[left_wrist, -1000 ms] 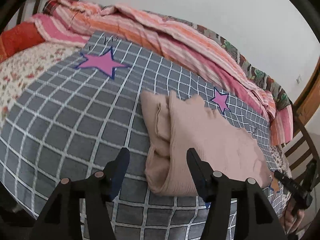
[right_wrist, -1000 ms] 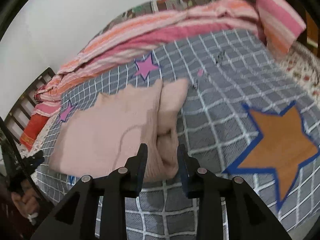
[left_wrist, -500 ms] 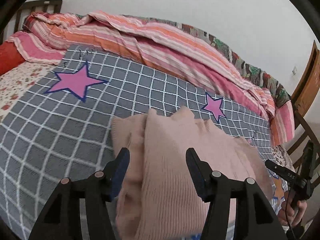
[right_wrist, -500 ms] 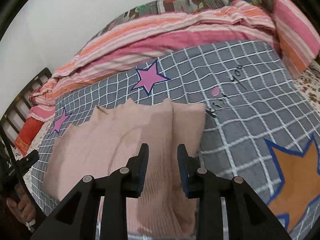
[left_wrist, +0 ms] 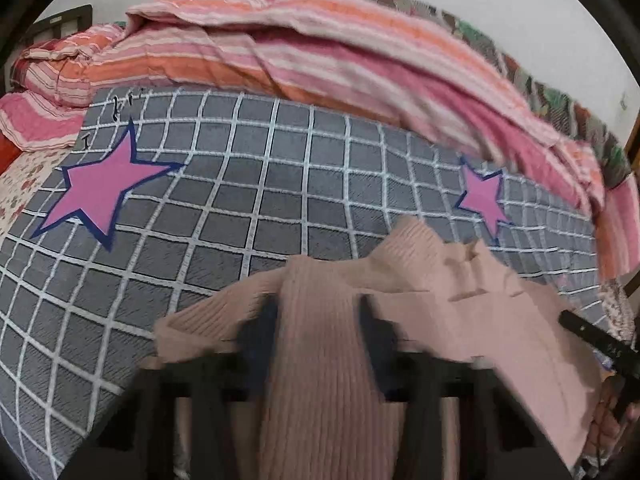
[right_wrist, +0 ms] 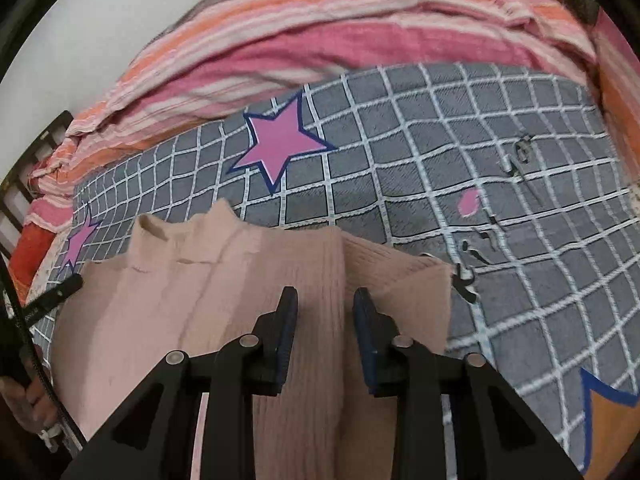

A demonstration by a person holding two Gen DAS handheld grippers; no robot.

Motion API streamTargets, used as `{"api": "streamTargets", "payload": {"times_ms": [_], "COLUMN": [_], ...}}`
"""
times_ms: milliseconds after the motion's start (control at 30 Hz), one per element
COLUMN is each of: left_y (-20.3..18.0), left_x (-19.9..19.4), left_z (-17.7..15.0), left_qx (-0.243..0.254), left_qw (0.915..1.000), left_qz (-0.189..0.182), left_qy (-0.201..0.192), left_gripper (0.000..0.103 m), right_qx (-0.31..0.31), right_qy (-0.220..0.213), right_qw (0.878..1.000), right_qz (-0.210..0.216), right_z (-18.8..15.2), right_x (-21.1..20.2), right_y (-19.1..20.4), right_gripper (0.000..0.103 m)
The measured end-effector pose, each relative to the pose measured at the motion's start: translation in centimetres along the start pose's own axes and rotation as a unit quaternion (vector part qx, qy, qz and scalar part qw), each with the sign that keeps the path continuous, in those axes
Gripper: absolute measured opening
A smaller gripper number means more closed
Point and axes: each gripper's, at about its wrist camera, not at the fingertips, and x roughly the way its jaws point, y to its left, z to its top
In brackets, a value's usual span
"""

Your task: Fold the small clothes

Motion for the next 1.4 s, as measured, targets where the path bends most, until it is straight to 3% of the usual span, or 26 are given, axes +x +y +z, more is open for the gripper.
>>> {"api": "streamTargets", "payload": {"times_ms": [33,100,200,367,433,533,667,800,867,1000,1200,1400], "left_y": [0.1,0.6,2.0,2.5,2.6,3.4,4.8,6.8,8.2,11.2,12.2,12.2], "left_x": [0.5,0.5,0.3,0.2,-0.2,-1.7,-3.8,-5.5,-5.6,-4.7,-3.9,-3.2], "left_z": [-0.1,-0.4,-0.9,-1.1,-1.2,-1.8,-2.6,-3.4,-3.7,-4.5,-4.4,-4.7], "left_qx": [0.002,-0.005,-0.020,-0.029,-0.028,-0.040,-0.055,-0.059,-0.059,-0.071,-0.050,-0.038], "left_qw": [1.0000,0.9999,0.9997,0.9995,0.9994,0.9984,0.9960,0.9969,0.9970,0.9971,0.9970,0.9970], "left_qz": [0.005,0.015,0.009,-0.008,-0.018,-0.040,-0.064,-0.025,-0.013,0.009,0.032,0.030], "left_qy": [0.005,-0.005,-0.008,-0.006,-0.002,-0.010,-0.028,-0.045,-0.048,-0.026,-0.049,-0.060], "left_gripper": [0.007,0.007,0.007,0.011,0.013,0.023,0.035,0.058,0.059,0.059,0.059,0.065], "right_qx": [0.003,0.000,0.008,0.002,-0.005,-0.020,-0.061,-0.089,-0.102,-0.114,-0.091,-0.121], "right_qy": [0.001,0.009,0.007,0.013,0.014,-0.010,-0.027,-0.003,0.011,0.026,0.065,0.038], "right_qw": [1.000,1.000,1.000,1.000,1.000,0.999,0.998,0.994,0.993,0.993,0.994,0.990], "right_qz": [0.006,0.021,0.028,0.000,-0.011,-0.024,-0.007,0.061,0.065,0.024,-0.008,-0.056], "right_z": [0.1,0.3,0.1,-0.1,0.1,0.1,-0.7,-2.2,-2.9,-3.9,-2.1,-2.1], "right_x": [0.3,1.1,1.3,2.0,1.5,-0.6,-2.3,-1.6,-0.5,2.3,5.3,6.7], "right_y": [0.0,0.0,-0.6,-0.3,0.2,1.9,5.9,10.7,12.5,14.3,14.6,15.9], "right_gripper": [0.010,0.007,0.006,0.006,0.011,0.021,0.030,0.032,0.032,0.032,0.032,0.032]}}
